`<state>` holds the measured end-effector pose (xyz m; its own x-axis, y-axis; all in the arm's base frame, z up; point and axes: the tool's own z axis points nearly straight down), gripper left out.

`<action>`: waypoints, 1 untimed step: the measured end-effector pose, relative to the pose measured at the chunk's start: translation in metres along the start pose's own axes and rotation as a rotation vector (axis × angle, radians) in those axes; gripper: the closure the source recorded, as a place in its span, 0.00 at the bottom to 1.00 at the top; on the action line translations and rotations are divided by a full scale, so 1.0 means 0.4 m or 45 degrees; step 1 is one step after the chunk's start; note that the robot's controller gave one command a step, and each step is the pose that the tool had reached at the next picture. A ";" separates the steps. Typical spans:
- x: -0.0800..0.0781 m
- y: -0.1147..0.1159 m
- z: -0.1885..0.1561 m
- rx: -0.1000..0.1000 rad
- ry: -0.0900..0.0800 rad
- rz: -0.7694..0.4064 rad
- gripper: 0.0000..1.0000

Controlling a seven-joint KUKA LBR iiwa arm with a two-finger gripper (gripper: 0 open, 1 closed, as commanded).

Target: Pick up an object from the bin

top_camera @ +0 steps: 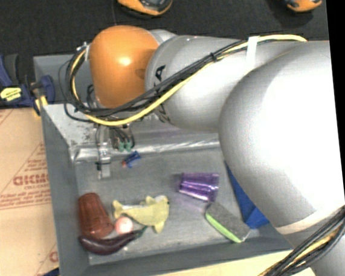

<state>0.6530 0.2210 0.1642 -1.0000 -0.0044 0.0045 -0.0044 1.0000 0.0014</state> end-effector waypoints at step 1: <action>-0.004 -0.003 -0.015 -0.002 -0.009 0.005 0.00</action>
Offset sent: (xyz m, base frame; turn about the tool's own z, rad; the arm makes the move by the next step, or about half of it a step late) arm -0.0105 -0.0770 -0.0942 -0.1877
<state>0.6545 0.2200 0.1700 -1.0000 -0.0006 -0.0026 -0.0006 1.0000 0.0029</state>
